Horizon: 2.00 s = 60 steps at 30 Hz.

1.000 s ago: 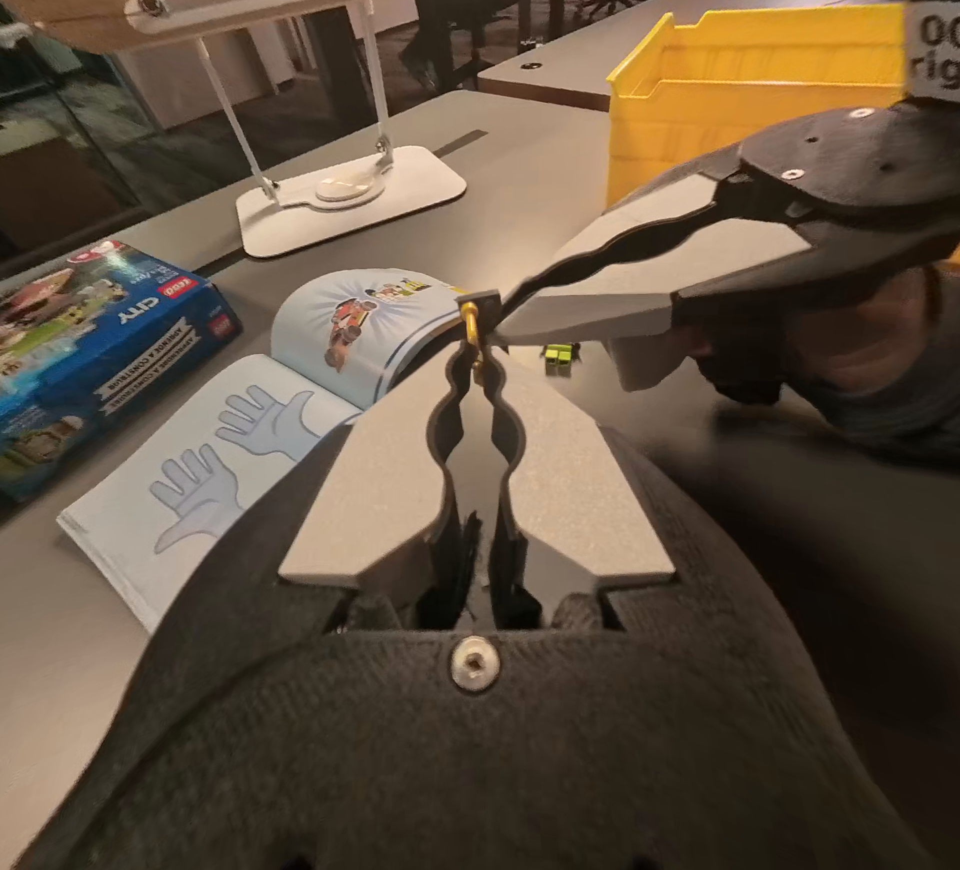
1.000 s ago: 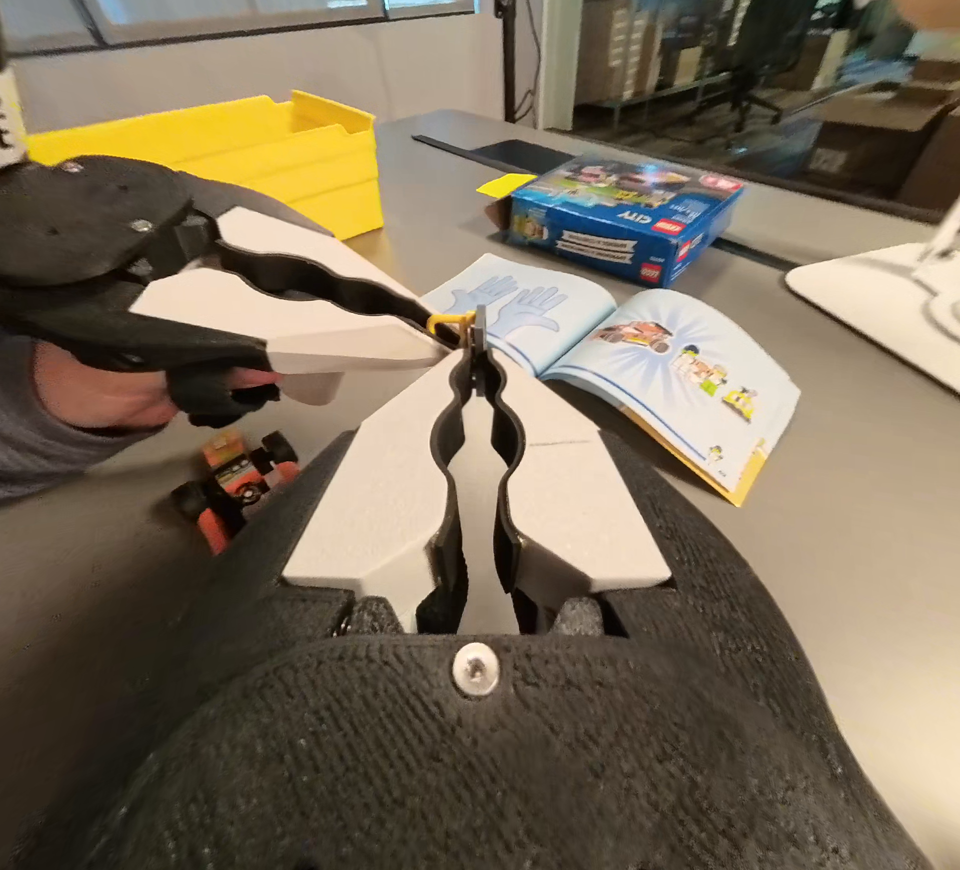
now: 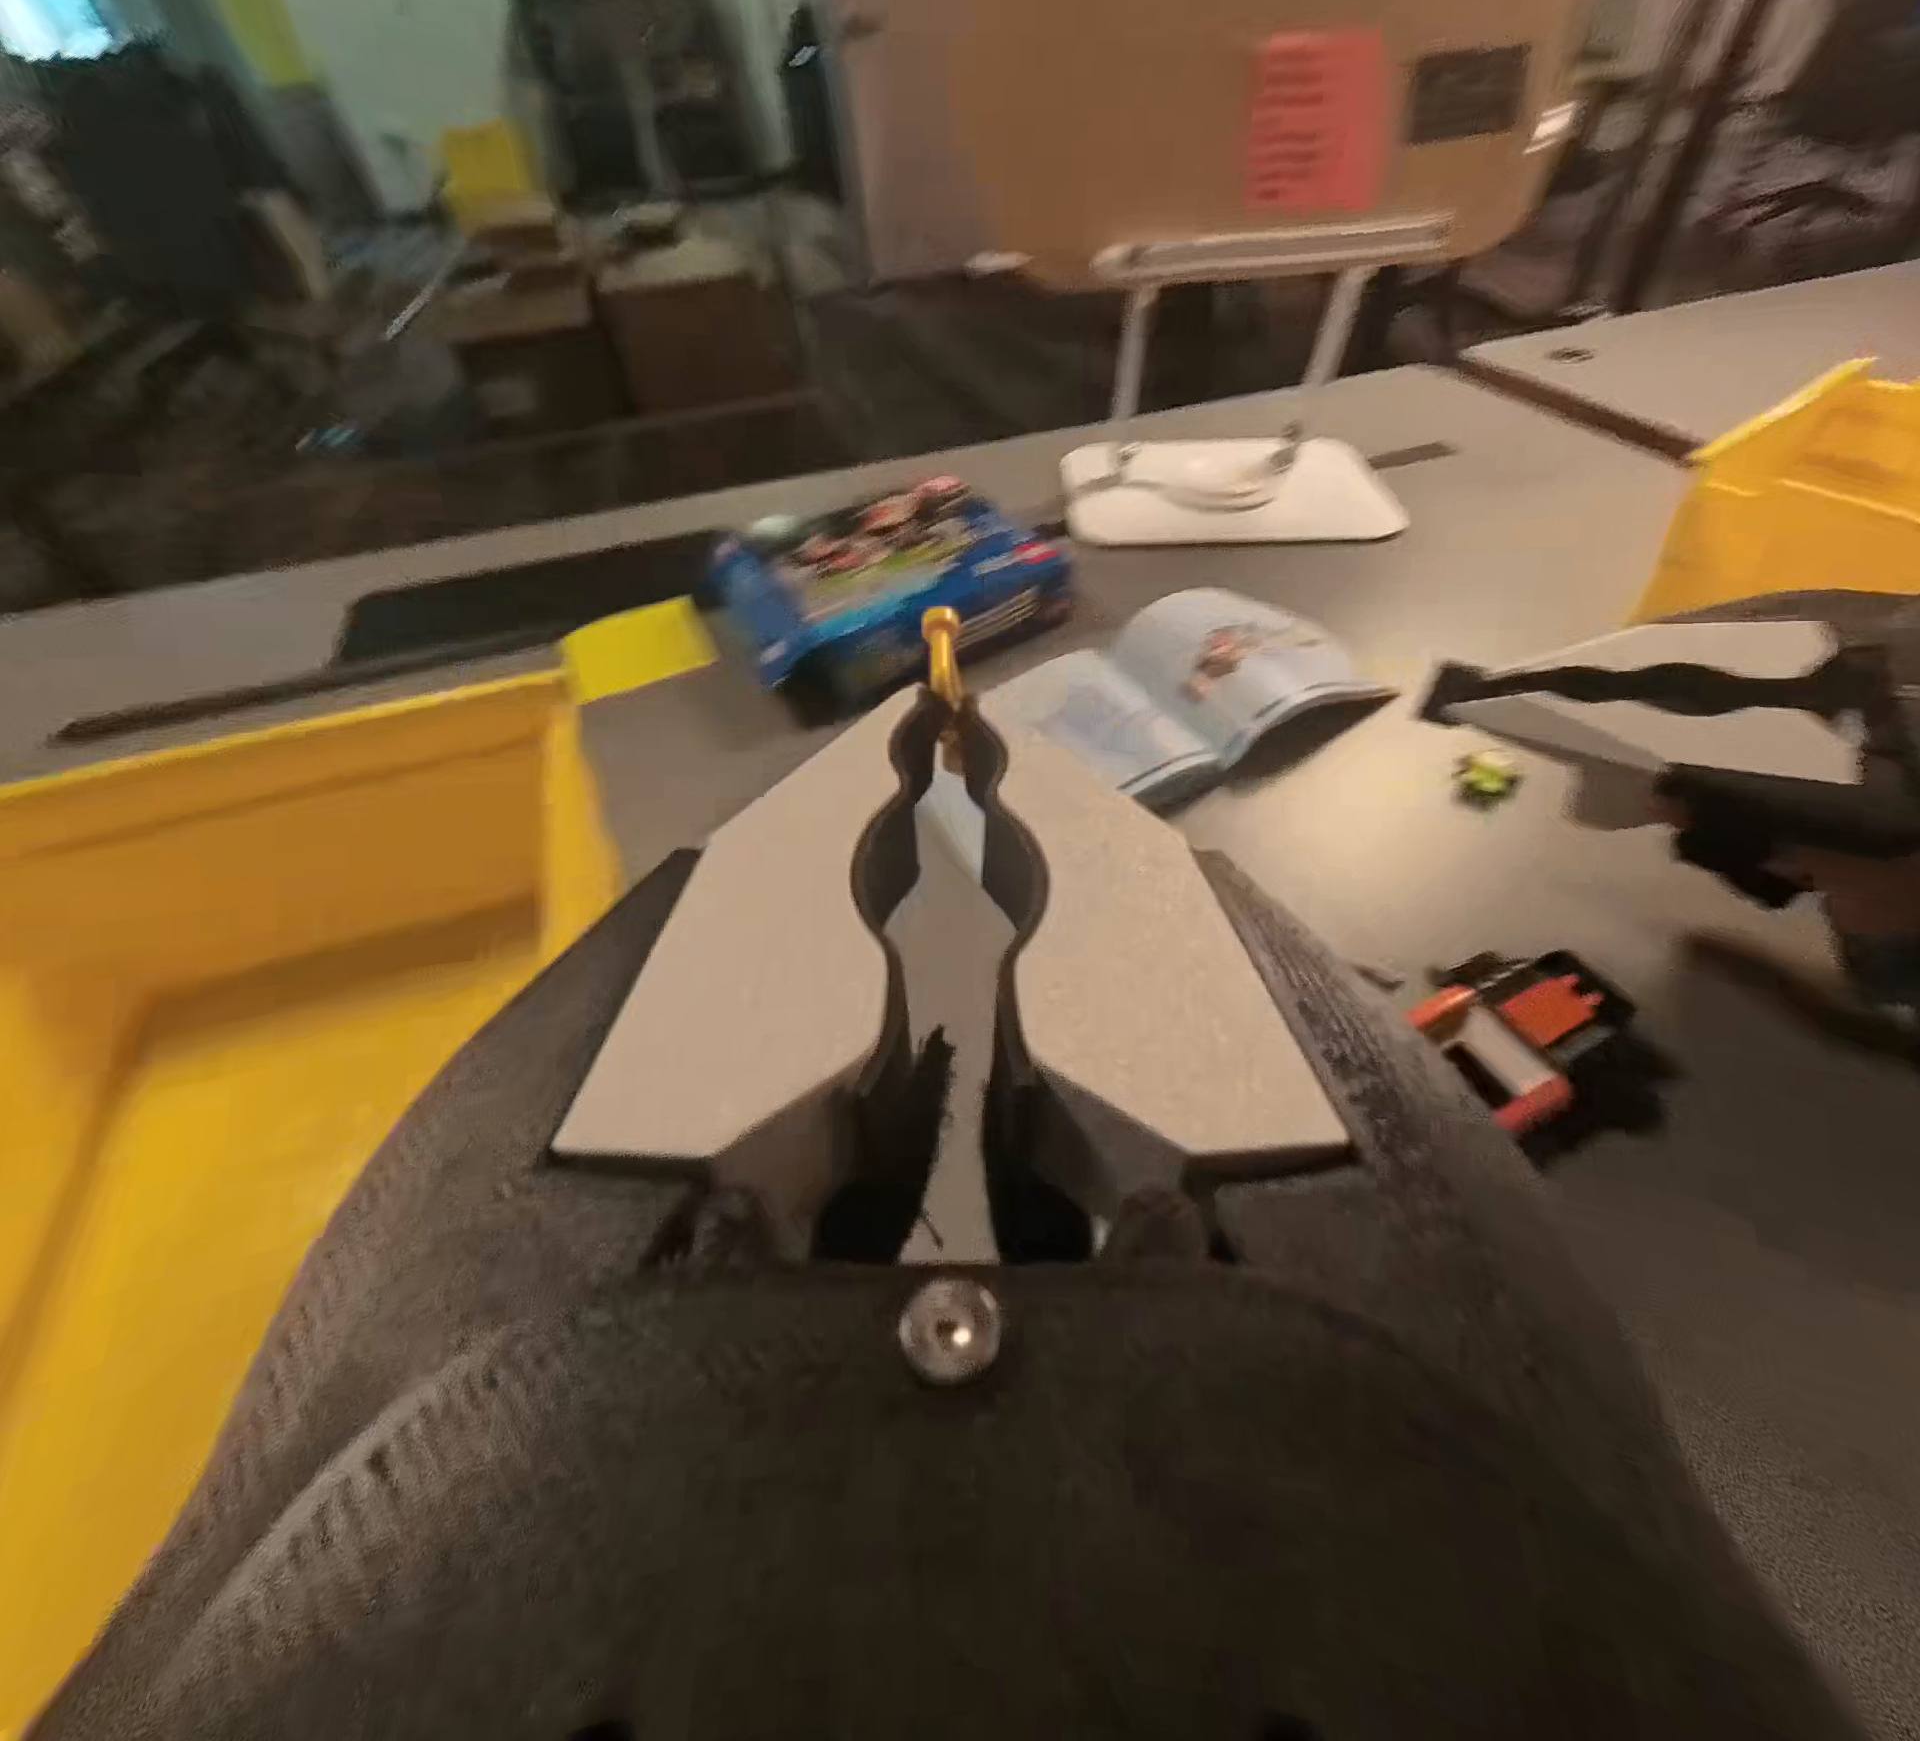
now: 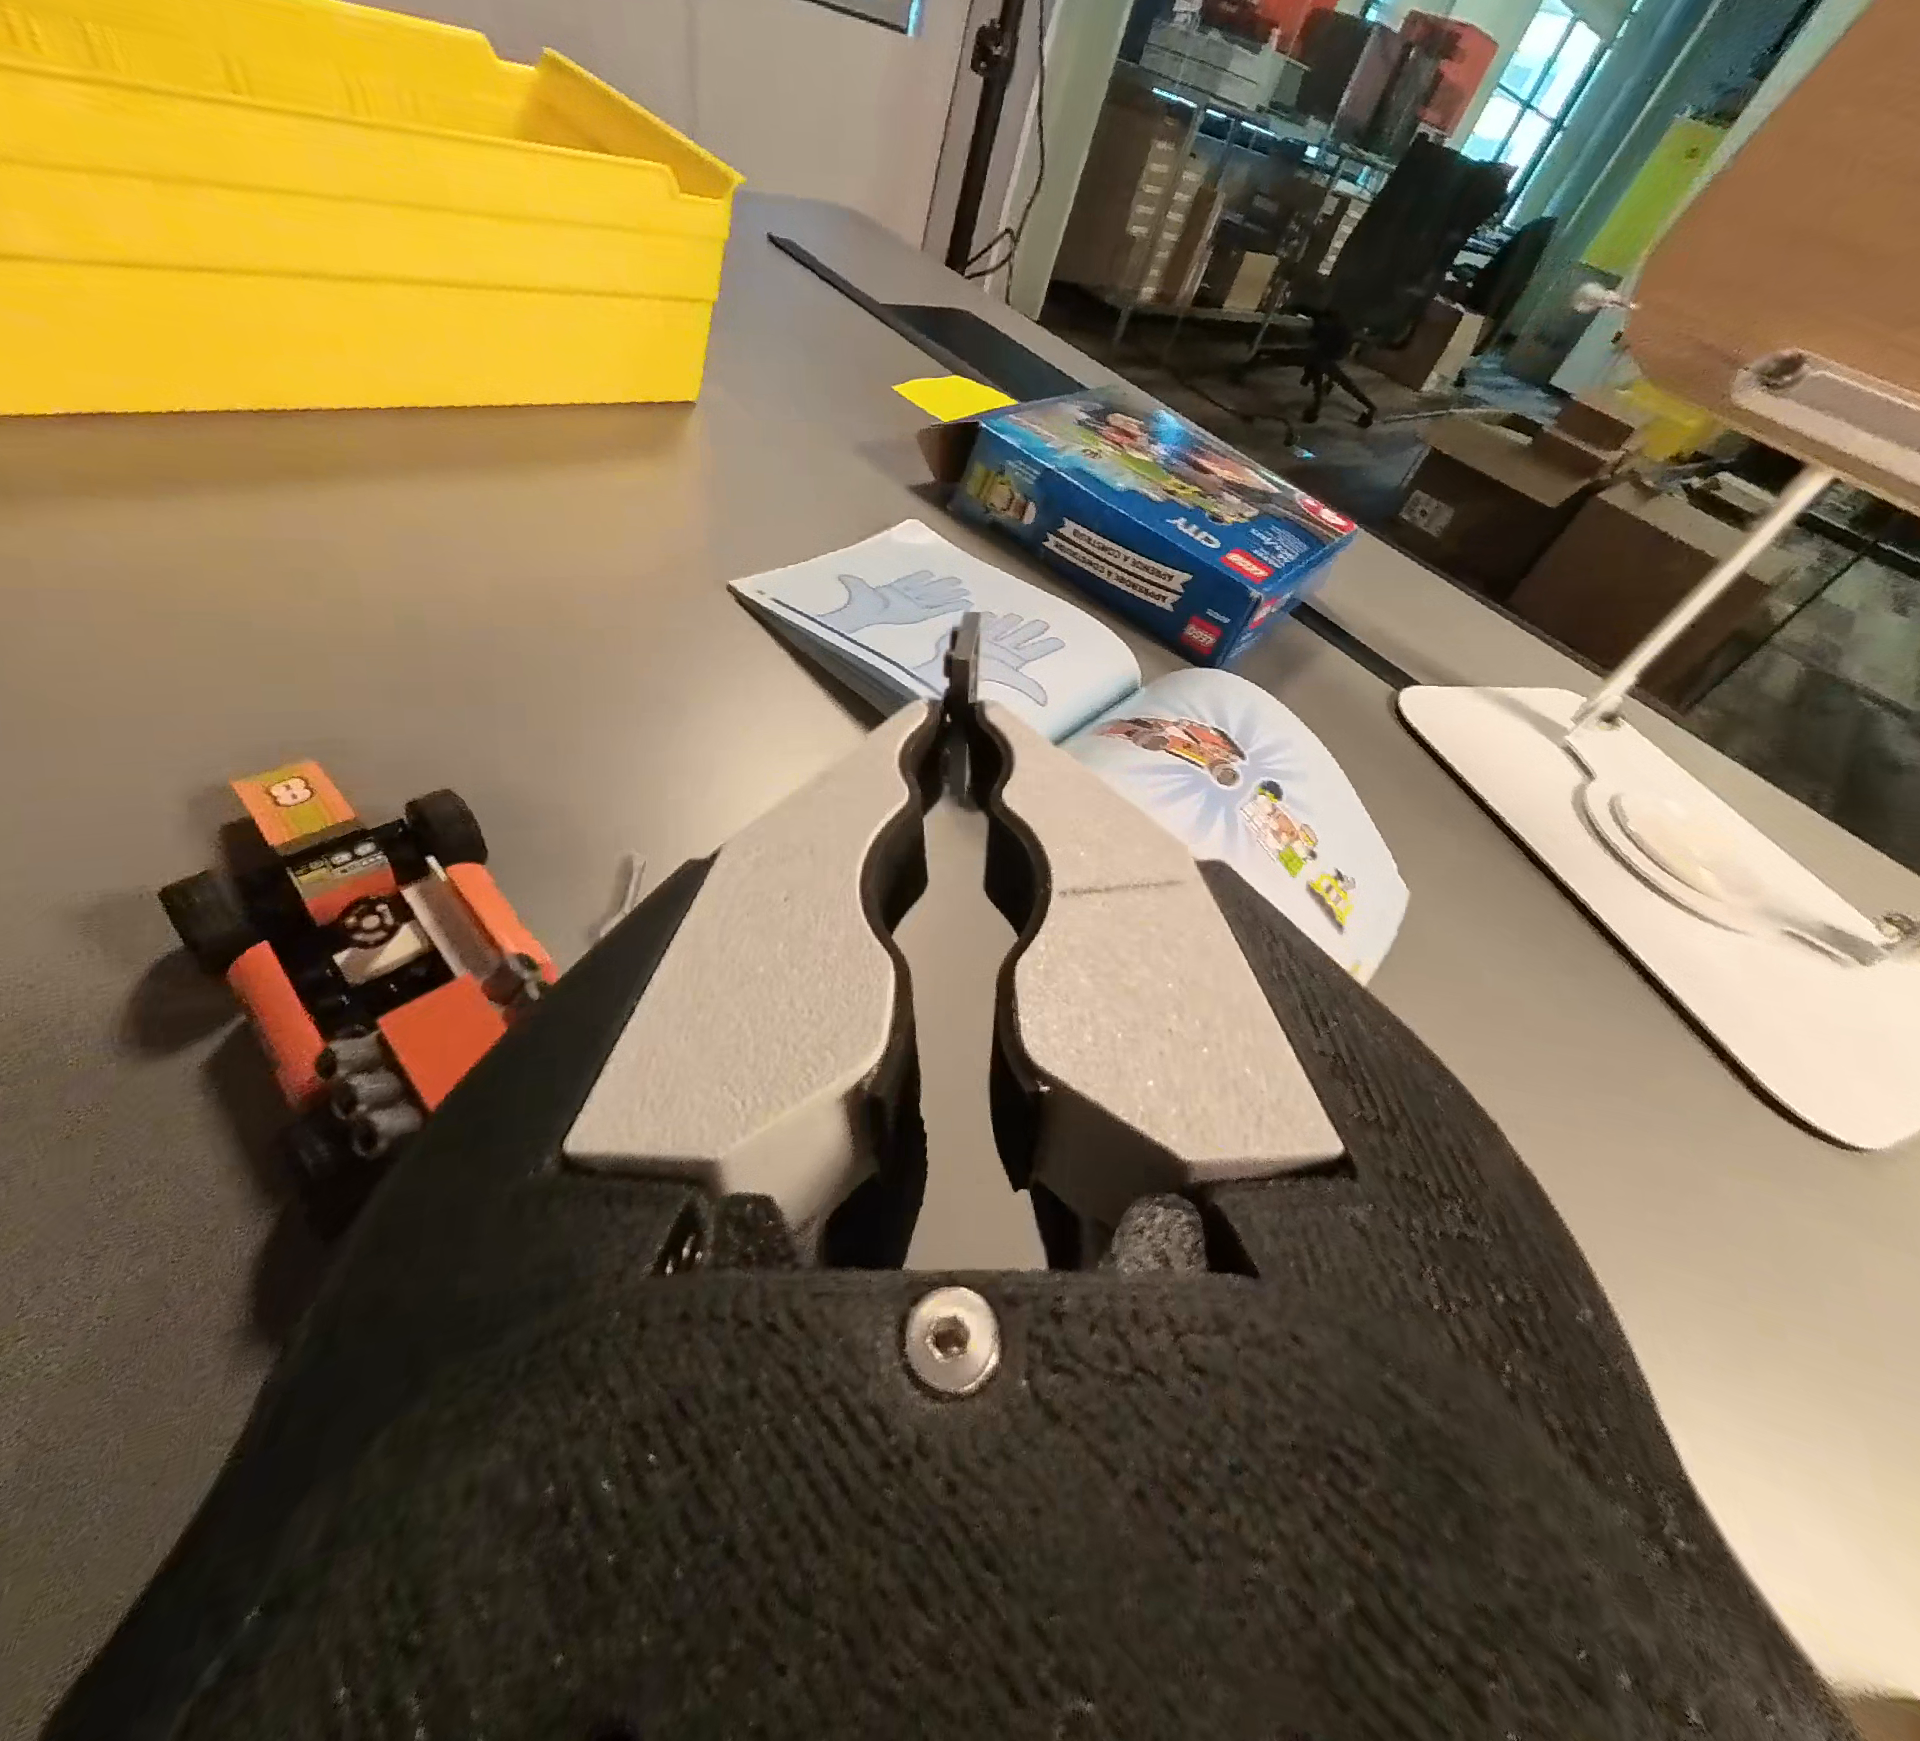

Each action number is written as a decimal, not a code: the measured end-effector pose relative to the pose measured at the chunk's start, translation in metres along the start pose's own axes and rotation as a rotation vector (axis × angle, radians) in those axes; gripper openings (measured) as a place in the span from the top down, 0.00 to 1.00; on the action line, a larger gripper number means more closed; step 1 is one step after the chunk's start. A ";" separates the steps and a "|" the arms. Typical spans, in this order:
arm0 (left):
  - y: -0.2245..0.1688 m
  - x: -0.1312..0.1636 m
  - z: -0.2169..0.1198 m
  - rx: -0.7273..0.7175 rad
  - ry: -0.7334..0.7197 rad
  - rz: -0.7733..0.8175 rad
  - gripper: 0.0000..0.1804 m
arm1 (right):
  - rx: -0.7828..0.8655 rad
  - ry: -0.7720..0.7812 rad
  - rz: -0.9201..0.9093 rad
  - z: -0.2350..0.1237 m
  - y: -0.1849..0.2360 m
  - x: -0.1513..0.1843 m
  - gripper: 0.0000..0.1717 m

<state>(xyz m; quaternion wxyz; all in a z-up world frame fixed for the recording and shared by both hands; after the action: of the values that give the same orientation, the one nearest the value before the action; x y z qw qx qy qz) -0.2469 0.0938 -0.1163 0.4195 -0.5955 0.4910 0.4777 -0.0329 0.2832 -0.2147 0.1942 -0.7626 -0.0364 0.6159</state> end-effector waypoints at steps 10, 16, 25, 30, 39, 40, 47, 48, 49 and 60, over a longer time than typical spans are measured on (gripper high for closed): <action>0.099 0.031 -0.049 -0.333 0.458 -0.153 0.98 | -0.030 0.007 0.010 0.002 0.004 -0.001 0.99; 0.116 0.051 -0.046 -0.433 0.591 -0.165 0.97 | -0.070 0.027 0.003 0.005 0.009 0.001 0.99; 0.114 0.049 -0.039 -0.492 0.570 -0.133 0.85 | -0.141 -0.022 0.014 0.004 0.015 -0.002 0.99; 0.041 0.005 -0.034 -0.408 0.286 0.177 0.84 | -0.439 -0.231 0.331 -0.002 0.020 -0.015 0.99; -0.115 0.025 0.020 0.427 0.077 0.380 0.80 | -0.780 -0.399 0.774 -0.012 0.013 -0.026 0.99; -0.121 0.027 0.025 0.461 0.062 0.330 0.81 | -0.806 -0.434 0.799 -0.013 0.012 -0.027 0.99; -0.138 0.034 0.043 0.734 0.096 -0.025 0.87 | -0.876 -0.506 0.775 -0.019 0.011 -0.031 0.99; -0.139 0.034 0.044 0.742 0.097 -0.031 0.88 | -0.876 -0.507 0.764 -0.020 0.011 -0.031 0.99; -0.139 0.034 0.044 0.747 0.097 -0.043 0.89 | -0.883 -0.512 0.758 -0.021 0.011 -0.032 0.99; -0.053 0.008 0.018 0.318 0.059 0.001 0.98 | -0.513 -0.431 0.545 -0.018 -0.002 -0.024 0.90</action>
<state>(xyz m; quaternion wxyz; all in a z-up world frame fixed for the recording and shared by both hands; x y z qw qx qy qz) -0.1974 0.1188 -0.1256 0.4937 -0.5350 0.5729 0.3767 -0.0210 0.2740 -0.1891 -0.1836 -0.6217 -0.0252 0.7610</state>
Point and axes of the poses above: each gripper's, where its closed fingertips meet, z out along the fingers, x out of its underside, y = z × x across the jaws, the point moved 8 cm from there along -z, back along the fingers, and after that the axes turned 5 degrees about -z, right-handed, at the moved point
